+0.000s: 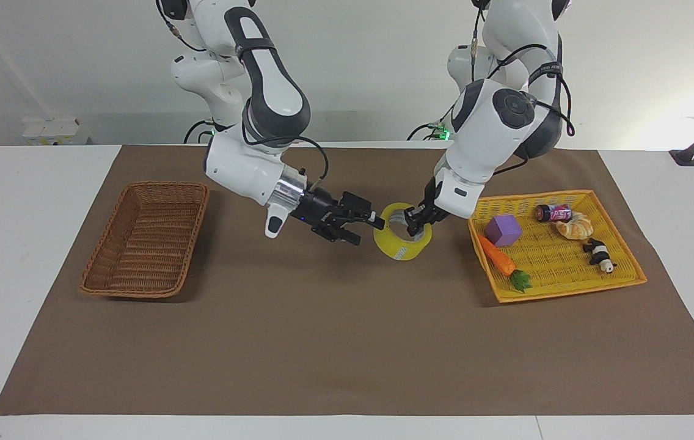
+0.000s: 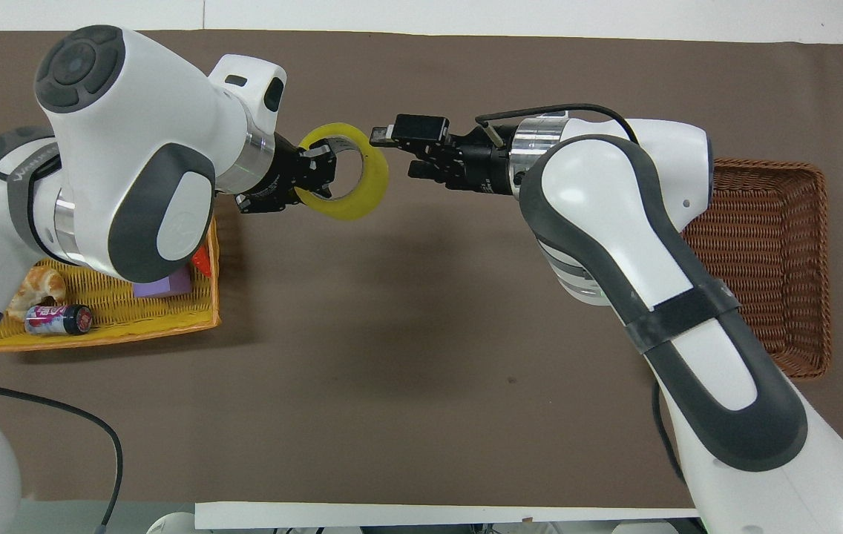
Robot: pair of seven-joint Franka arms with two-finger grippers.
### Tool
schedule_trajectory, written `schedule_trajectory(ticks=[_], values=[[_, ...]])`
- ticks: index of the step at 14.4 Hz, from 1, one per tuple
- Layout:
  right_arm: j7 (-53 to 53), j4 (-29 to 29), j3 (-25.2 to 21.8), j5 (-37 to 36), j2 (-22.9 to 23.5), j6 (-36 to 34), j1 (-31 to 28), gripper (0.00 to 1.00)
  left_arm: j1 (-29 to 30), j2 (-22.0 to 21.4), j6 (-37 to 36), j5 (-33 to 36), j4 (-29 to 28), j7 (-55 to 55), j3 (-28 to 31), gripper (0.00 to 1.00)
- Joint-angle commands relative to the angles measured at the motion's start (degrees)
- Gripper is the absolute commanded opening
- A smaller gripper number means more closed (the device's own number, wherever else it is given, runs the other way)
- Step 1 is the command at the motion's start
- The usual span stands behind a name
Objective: Move tape to another basket
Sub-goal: 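Grasp the tape with the right gripper while the left gripper releases it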
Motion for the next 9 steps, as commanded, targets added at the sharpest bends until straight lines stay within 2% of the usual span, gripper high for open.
schedule_trajectory(ticks=[1,9], values=[[-3.78,0.94,-0.14,1.61,1.14,-0.32,0.48,1.0,-0.67,-0.37,0.56,-0.84,0.16,-0.8,0.6,0.0],[-5.55,0.5,-0.14,1.61,0.96,-1.73,1.88,1.0,-0.76,-0.28,-0.14,-0.75,0.51,-0.98,0.6,0.0]])
